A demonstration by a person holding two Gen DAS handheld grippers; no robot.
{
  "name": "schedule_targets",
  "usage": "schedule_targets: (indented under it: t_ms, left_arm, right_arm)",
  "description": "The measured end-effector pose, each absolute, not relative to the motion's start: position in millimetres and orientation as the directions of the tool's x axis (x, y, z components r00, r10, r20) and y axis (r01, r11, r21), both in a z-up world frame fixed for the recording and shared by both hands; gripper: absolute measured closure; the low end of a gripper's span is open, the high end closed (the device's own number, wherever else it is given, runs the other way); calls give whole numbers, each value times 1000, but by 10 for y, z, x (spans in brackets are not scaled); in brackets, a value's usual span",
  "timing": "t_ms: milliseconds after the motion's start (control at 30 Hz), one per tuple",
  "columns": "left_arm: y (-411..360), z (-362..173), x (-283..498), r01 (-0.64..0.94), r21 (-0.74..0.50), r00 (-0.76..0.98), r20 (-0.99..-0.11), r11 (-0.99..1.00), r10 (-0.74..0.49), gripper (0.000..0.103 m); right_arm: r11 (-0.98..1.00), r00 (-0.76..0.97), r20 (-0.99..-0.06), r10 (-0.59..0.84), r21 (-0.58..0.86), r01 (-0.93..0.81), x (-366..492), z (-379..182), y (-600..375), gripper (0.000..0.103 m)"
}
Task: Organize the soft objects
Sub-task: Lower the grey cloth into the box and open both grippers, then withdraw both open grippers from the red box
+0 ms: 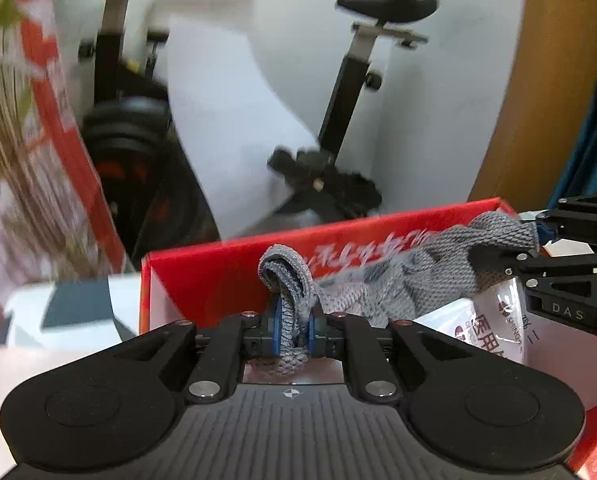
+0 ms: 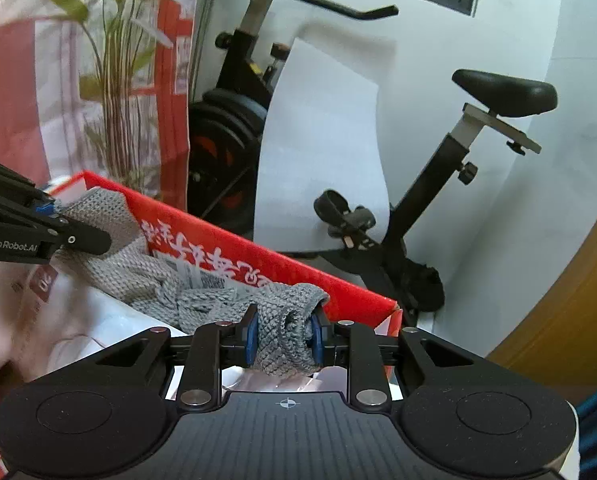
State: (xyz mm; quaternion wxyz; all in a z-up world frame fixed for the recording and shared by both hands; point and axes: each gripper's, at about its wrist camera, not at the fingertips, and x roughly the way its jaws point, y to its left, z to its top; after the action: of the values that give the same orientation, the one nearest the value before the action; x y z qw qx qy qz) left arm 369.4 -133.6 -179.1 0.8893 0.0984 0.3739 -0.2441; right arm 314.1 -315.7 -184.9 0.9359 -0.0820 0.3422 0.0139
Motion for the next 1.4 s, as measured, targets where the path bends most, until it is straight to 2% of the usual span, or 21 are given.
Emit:
schedule_targets:
  t_ms: [167,333,433,467,500,533,600,633,700,733,867,1033,1400]
  left_arm:
    - [-1200,-1863,3826,454,-84,564,-743,887,-359,89]
    - [-1224,-1877,3844,463,-75,564,-744,883,-358,89]
    - [-1233,-1850,3840,455,-64,581,-735,888,-350,82]
    - [-1222,-1829,3814,452,-62,595,-722,890,-353,76]
    - [-1222,-1803,3772,452,-58,609,-710,890,-355,64]
    - [-1220,-1772,3734,450,-52,627,-692,891,-357,59]
    - [-1207,-1705,3658,450,-42,669,-646,892,-368,48]
    - [-1200,-1670,3623,449,-39,686,-626,893,-372,47]
    - [-1168,-1595,3548,446,-37,712,-591,894,-379,47]
    - [-1165,-1555,3515,447,-34,718,-583,894,-381,47]
    - [-1106,-1344,3311,455,-34,740,-541,890,-400,47]
    - [-944,-1201,2921,475,-32,738,-530,880,-418,47]
    - [-319,-1446,1883,463,-94,663,-624,882,-414,47]
  right_arm:
    - [991,744,-668,-8,-107,-85,3210,-1855,-3223,79]
    - [993,714,-700,13,-74,-92,3262,-1899,-3280,79]
    - [992,707,-707,10,-81,-95,3274,-1913,-3267,79]
    - [993,707,-707,10,-77,-92,3270,-1910,-3273,78]
    - [994,708,-706,11,-72,-87,3262,-1908,-3283,77]
    - [995,710,-705,10,-66,-80,3253,-1907,-3299,76]
    - [996,716,-699,0,-61,-60,3243,-1892,-3326,67]
    - [997,729,-684,-8,-60,-45,3222,-1868,-3337,64]
    - [997,770,-638,-16,-68,-36,3127,-1799,-3334,47]
    - [996,786,-618,-21,-80,-37,3066,-1757,-3320,45]
    - [995,815,-579,-20,-94,-42,2832,-1577,-3289,44]
    - [997,836,-549,-3,-61,-36,2462,-1370,-3278,44]
    - [999,827,-560,53,30,-44,1416,-1384,-3057,44]
